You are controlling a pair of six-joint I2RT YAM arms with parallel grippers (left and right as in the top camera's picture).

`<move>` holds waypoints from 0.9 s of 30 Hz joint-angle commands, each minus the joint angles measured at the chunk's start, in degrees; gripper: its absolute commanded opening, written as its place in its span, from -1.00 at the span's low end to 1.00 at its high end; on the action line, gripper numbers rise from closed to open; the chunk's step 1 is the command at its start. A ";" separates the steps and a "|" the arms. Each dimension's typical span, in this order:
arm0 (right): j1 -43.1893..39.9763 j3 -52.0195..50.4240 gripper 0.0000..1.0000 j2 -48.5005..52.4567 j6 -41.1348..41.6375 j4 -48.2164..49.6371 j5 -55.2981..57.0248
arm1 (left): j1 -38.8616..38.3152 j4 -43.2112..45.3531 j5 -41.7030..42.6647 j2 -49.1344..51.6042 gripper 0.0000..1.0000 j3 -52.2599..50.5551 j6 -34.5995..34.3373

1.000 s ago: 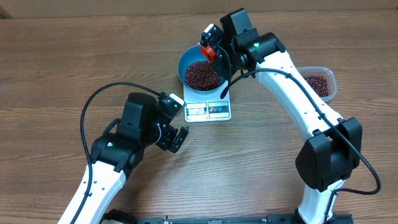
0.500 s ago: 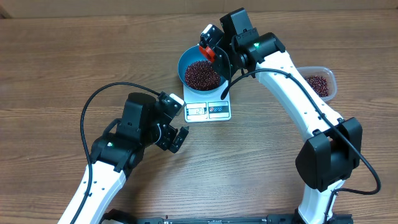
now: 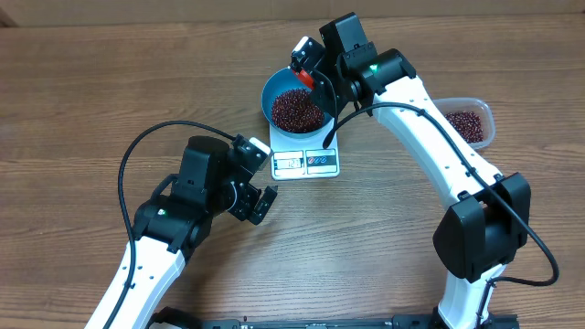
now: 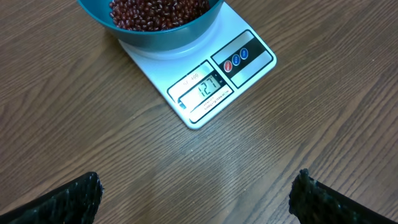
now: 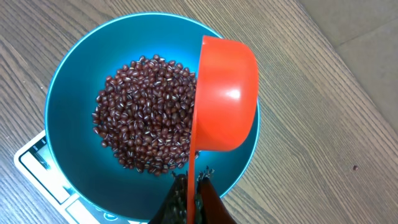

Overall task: Scoop item into bowl and weigh 150g on scale
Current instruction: 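Tilt the scoop slowly over the bowl, trickling beans in, then move the red scoop with the right gripper back to the bean tub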

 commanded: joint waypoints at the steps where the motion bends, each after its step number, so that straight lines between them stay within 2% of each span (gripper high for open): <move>1: 0.52 1.90 -0.92 -0.33 -0.20 0.37 0.39 | -0.11 -0.02 0.66 0.31 0.99 -0.48 1.31; 5: 0.52 1.90 -0.93 -1.57 0.59 0.04 -0.13 | -0.11 -0.02 0.66 0.31 0.99 -0.48 1.31; 13: -1.92 1.90 -0.93 -5.99 5.35 -2.89 -8.00 | -0.11 -0.02 0.66 0.31 1.00 -0.48 1.31; 18: -7.32 1.90 -0.93 -8.70 9.68 -6.75 -16.79 | -0.11 -0.02 0.66 0.31 0.99 -0.48 1.31; 23: -15.43 1.90 -0.93 -10.51 9.62 -12.70 -28.00 | -0.11 -0.02 0.66 0.31 0.99 -0.48 1.31; 27: -21.79 1.90 -0.93 -11.37 9.51 -17.00 -30.67 | -0.11 -0.02 0.66 0.31 0.99 -0.48 1.31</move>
